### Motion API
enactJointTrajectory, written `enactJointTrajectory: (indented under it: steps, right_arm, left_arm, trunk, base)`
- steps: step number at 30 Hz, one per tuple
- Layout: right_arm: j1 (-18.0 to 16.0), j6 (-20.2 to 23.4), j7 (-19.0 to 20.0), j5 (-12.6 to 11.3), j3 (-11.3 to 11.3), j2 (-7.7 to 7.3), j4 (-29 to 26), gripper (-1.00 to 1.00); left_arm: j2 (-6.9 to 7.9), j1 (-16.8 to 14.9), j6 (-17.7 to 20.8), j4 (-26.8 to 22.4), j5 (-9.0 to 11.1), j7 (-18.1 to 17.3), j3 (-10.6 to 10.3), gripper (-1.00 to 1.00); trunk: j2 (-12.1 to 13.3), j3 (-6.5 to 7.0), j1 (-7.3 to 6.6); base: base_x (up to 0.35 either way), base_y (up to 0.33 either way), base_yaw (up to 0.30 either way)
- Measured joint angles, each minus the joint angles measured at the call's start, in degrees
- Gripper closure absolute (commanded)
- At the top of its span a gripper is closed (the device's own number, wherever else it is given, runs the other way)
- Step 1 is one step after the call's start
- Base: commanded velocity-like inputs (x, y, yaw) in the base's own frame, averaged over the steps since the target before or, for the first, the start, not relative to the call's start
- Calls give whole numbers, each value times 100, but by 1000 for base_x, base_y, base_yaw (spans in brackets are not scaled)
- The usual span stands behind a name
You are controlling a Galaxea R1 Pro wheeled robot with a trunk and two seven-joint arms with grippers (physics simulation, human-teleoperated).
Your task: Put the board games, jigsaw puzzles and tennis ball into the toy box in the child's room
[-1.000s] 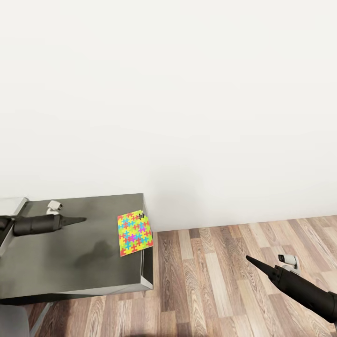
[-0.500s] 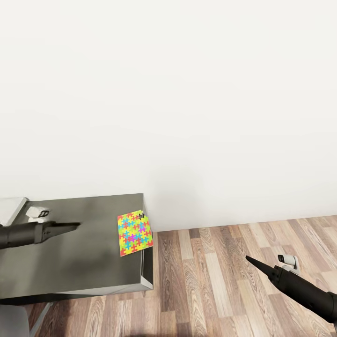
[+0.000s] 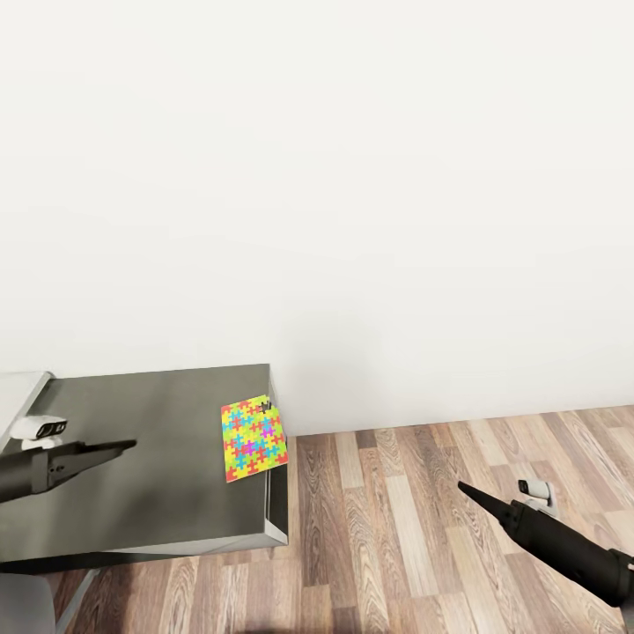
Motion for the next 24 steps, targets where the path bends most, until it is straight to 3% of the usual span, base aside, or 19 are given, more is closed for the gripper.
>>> enactJointTrajectory:
  steps: [14, 20, 24]
  right_arm:
    - [0, -4, -465, -17, 54, 91, -10, -100]
    - [-70, 3, -906, -30, 400, 349, 28, -100]
    - [-304, 8, -1356, -67, 651, 472, 247, -100]
  left_arm:
    - [-77, 141, -3, -42, 248, 0, 238, -100]
    - [-82, 145, -8, -45, 272, 0, 256, -100]
    - [-82, 146, -8, -45, 275, 0, 263, -100]
  trunk:
    - [0, 0, 0]
    - [0, 0, 0]
    - [0, 0, 0]
  base:
    - [0, 0, 0]
    - [0, 0, 0]
    - [0, 0, 0]
